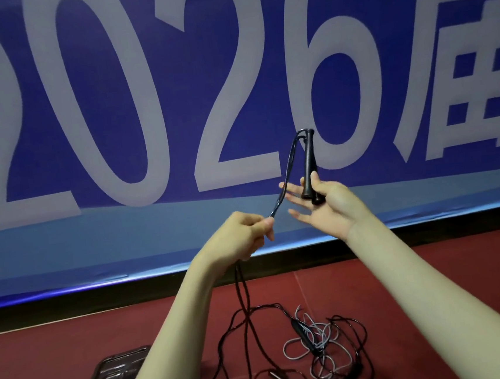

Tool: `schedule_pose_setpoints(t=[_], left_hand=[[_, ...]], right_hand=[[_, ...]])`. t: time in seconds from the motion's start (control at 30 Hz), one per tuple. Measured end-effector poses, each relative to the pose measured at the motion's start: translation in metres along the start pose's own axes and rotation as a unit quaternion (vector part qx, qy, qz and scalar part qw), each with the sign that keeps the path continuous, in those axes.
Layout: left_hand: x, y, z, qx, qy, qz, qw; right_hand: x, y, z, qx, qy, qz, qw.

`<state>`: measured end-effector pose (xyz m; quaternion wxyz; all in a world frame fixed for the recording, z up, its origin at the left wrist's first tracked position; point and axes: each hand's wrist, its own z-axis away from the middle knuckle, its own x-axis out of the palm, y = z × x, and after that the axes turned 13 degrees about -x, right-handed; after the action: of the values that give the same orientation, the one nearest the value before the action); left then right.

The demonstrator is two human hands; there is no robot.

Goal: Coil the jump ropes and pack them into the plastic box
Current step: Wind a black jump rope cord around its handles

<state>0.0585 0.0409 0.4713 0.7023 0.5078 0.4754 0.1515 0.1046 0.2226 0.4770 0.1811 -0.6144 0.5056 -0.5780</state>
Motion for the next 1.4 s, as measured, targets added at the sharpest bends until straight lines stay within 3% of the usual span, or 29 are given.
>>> schedule_pose_setpoints(t=[0.1, 0.23, 0.47, 0.63, 0.77, 0.9, 1.07, 1.1, 1.23, 1.4], left_hand=[[0.006, -0.002, -0.001, -0.021, -0.046, 0.007, 0.999], [0.008, -0.009, -0.003, -0.045, -0.104, 0.031, 0.993], [-0.004, -0.046, -0.011, -0.036, -0.041, -0.075, 0.996], [-0.016, -0.058, -0.013, 0.029, 0.108, -0.117, 0.987], [-0.022, -0.040, -0.009, 0.134, 0.202, -0.073, 0.968], [-0.022, -0.024, -0.005, 0.225, 0.285, -0.196, 0.911], [-0.014, -0.021, -0.006, 0.248, 0.338, -0.282, 0.863], [-0.013, -0.024, -0.007, 0.243, 0.320, -0.278, 0.873], [-0.013, -0.028, -0.003, 0.125, 0.148, -0.110, 0.975], [-0.007, -0.024, 0.002, 0.063, 0.081, -0.066, 0.992]], right_hand=[[0.000, 0.001, 0.003, 0.030, -0.031, -0.078, 0.996], [0.004, -0.002, 0.002, 0.017, 0.012, -0.121, 0.992], [-0.010, -0.011, 0.001, -0.015, 0.006, -0.042, 0.999], [-0.016, -0.009, 0.001, -0.024, -0.036, 0.121, 0.992], [-0.023, -0.012, 0.000, -0.029, -0.132, 0.278, 0.951], [-0.020, -0.008, 0.007, 0.020, -0.251, 0.364, 0.897], [-0.010, -0.012, 0.016, 0.063, -0.328, 0.416, 0.846], [-0.009, -0.012, 0.017, 0.068, -0.345, 0.414, 0.840], [-0.010, -0.009, 0.018, 0.076, -0.365, 0.379, 0.847], [-0.020, -0.003, 0.015, 0.091, -0.345, 0.313, 0.880]])
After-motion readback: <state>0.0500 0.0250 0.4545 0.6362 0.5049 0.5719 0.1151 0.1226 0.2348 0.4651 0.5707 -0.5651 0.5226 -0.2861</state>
